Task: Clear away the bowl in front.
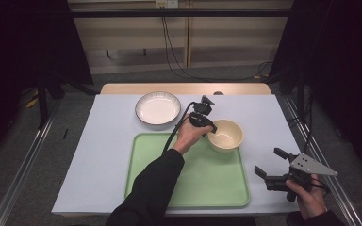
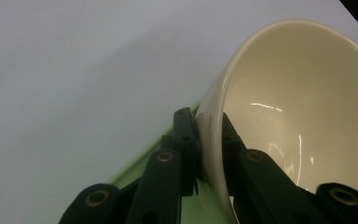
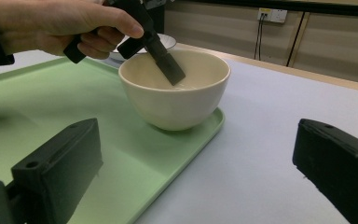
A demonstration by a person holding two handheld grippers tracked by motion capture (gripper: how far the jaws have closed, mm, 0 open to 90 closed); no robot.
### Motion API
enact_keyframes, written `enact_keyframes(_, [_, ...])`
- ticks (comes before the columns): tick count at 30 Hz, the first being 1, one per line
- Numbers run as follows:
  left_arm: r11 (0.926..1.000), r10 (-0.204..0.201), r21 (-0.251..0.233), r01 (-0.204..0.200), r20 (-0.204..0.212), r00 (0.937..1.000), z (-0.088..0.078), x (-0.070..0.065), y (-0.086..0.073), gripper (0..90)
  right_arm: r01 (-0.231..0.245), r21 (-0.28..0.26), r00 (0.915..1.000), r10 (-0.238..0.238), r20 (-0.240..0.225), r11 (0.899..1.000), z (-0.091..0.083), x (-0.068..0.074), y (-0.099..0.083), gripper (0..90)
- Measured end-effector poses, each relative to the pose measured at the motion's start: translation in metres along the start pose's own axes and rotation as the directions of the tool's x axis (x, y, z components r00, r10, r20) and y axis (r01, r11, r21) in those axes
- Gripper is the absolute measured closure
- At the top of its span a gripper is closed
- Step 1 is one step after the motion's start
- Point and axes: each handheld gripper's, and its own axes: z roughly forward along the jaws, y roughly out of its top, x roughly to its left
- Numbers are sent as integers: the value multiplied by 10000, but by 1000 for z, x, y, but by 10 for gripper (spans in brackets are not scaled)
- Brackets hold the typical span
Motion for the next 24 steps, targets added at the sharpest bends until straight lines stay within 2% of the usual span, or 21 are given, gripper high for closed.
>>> enact_keyframes(1, [9999,97,31,-97,-27,9999,0,1,0,834,-12,0,10000,12,-1,10000,0,0,0,9])
enact_keyframes(2, [9999,-141,-20,141,-39,9999,2,-1,-1,834,-11,7,10000,11,-5,10000,0,0,0,9])
enact_keyframes(3, [9998,112,186,-111,-41,9999,2,1,-1,834,-4,-8,10000,4,-28,10000,0,0,0,9])
enact_keyframes(5, [9998,40,180,-36,-204,9998,5,0,-2,833,2,-3,10000,-2,-1,10000,0,0,0,9])
enact_keyframes(8, [10000,22,77,-21,-170,9999,6,0,-3,833,3,5,10000,-3,-8,10000,0,0,0,9])
enact_keyframes(9, [9999,-115,-120,113,-232,9997,7,-1,-3,833,-3,12,10000,3,1,10000,0,0,0,9])
enact_keyframes(14, [10000,38,35,-37,-208,9998,7,2,-4,834,-19,21,10000,19,19,10000,0,0,0,9])
enact_keyframes(15, [10000,-80,-7,80,-94,9999,7,2,-4,832,-17,3,10000,17,10,10000,0,0,0,9])
enact_keyframes(17, [9998,193,42,-192,-238,9995,6,2,-4,832,-13,9,10000,14,-19,10000,0,0,0,9])
enact_keyframes(20, [9995,309,10,-309,-146,9994,6,2,-4,828,-29,13,10000,29,-17,10000,0,0,0,9])
enact_keyframes(22, [9991,423,-82,-425,-220,9989,6,2,-5,789,-16,4,10000,16,-28,10000,-1,0,0,9])
enact_keyframes(23, [9995,168,-266,-175,-272,9995,7,1,-5,753,-10,4,10000,10,-20,10000,-1,0,0,9])
enact_keyframes(24, [9995,239,-194,-247,-402,9989,5,2,-5,725,-15,14,10000,15,-23,10000,-1,0,0,9])
